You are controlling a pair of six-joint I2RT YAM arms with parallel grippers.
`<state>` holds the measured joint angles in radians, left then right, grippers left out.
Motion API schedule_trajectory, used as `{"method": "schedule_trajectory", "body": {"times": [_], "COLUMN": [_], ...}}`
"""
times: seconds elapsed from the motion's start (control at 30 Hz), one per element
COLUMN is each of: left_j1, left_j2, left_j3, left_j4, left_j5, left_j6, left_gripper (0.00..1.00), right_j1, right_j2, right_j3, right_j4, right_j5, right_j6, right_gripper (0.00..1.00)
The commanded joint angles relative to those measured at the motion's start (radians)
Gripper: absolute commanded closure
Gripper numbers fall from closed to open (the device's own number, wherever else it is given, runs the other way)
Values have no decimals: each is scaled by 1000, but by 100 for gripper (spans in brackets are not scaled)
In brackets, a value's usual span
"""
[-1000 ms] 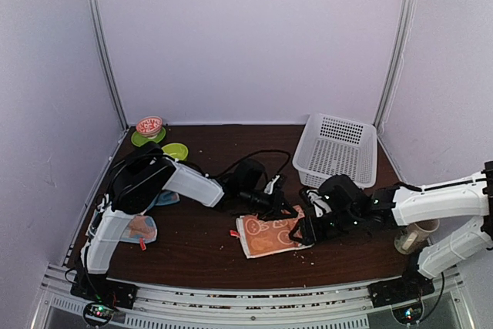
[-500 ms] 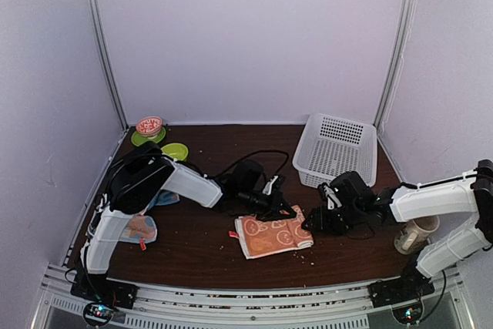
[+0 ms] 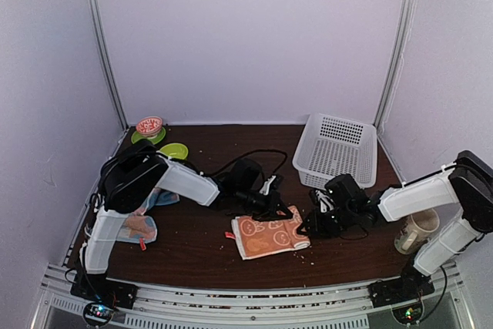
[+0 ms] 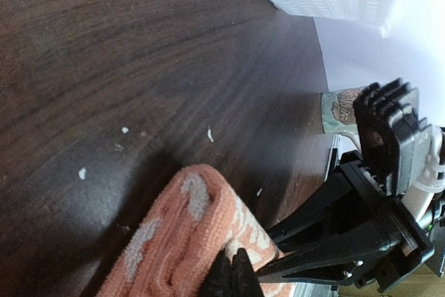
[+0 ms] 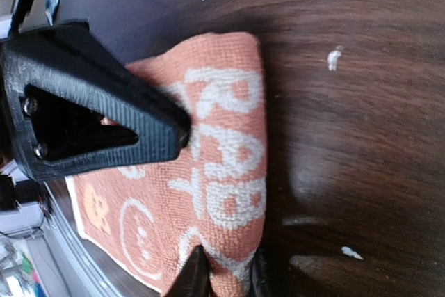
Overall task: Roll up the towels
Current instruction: Roll the towel at the center of the board.
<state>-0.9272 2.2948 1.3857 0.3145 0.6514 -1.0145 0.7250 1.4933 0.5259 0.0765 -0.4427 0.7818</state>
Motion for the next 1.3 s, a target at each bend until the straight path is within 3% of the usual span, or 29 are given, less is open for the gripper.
{"method": "schedule_trajectory", "body": {"times": [0.0,0.07,0.23,0.37,0.83,1.0,1.27], "left_j1": [10,10,10,10,10,11,11], "left_j2": [-58,-70,-125,-187,-282,-283,-284], "left_j3": [-11,-13,-53,-98,-291,-310,-292], "left_j4": [-33,-51,-65,-106,-3,24,70], "left_j5": [-18,-19,-22,-41,-74,-67,-49], "left_j6": [44,56,72,108,96,97,71], "left_gripper": [100,100,99,92,95,96,96], "right_j1": [28,33,60,80,307,366,385], "right_j2": [15,-11,-96,-101,243,308,312], "right_j3": [26,42,139,241,624,706,701], "right_j4": [-107,-162,-423,-623,-1017,-1082,-1021], "right_j5": [1,39,260,420,886,933,898], "right_j6": [-39,-56,-131,-171,-87,-66,-56], "right_gripper": [88,99,100,100,100,100,100]}}
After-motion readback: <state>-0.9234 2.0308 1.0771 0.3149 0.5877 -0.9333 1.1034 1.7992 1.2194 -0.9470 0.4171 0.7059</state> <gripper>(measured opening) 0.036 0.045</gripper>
